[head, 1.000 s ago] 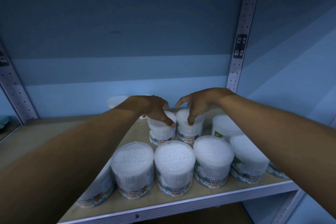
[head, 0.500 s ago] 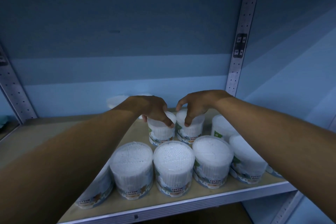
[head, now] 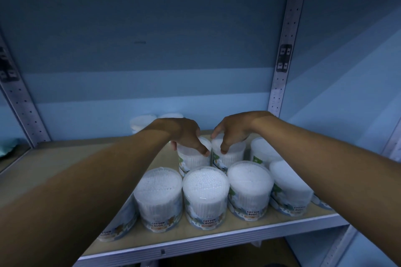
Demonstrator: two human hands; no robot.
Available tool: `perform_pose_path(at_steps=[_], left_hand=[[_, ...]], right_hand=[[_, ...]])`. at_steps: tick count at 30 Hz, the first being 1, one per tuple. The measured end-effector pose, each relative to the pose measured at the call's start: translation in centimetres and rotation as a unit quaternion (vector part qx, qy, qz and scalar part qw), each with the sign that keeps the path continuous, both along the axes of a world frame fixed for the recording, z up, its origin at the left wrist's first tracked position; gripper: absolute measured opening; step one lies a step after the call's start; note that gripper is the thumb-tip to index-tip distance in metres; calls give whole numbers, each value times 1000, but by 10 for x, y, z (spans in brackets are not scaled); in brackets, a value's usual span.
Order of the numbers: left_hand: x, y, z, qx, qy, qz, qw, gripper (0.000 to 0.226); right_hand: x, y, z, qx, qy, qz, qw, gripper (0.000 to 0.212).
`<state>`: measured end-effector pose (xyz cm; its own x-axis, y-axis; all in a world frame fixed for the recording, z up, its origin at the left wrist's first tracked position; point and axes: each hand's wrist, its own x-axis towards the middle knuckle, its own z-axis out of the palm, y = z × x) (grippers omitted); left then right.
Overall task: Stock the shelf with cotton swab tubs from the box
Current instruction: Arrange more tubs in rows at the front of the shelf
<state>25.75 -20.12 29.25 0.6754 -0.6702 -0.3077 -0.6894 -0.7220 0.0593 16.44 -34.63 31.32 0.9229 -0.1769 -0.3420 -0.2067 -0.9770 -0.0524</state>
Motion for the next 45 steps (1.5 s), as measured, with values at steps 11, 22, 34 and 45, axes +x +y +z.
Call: perform_pose_path(at_steps=[11, 22, 34, 45], left_hand=[[-24, 4, 6, -22, 16, -7, 1000, 78], [-34, 8, 9, -23, 20, -5, 1000, 77], [-35, 13, 9, -41, 48, -3, 998, 81], [-33, 17, 8, -42, 45, 3, 998, 83]], right_hand=[[-22, 7, 4, 2, -3, -8, 1000, 60], [-30, 9, 4, 9, -3, -8, 1000, 60], [-34, 11, 4, 6, 2, -14, 1000, 64], [-35, 12, 3, -6, 7, -20, 1000, 63]])
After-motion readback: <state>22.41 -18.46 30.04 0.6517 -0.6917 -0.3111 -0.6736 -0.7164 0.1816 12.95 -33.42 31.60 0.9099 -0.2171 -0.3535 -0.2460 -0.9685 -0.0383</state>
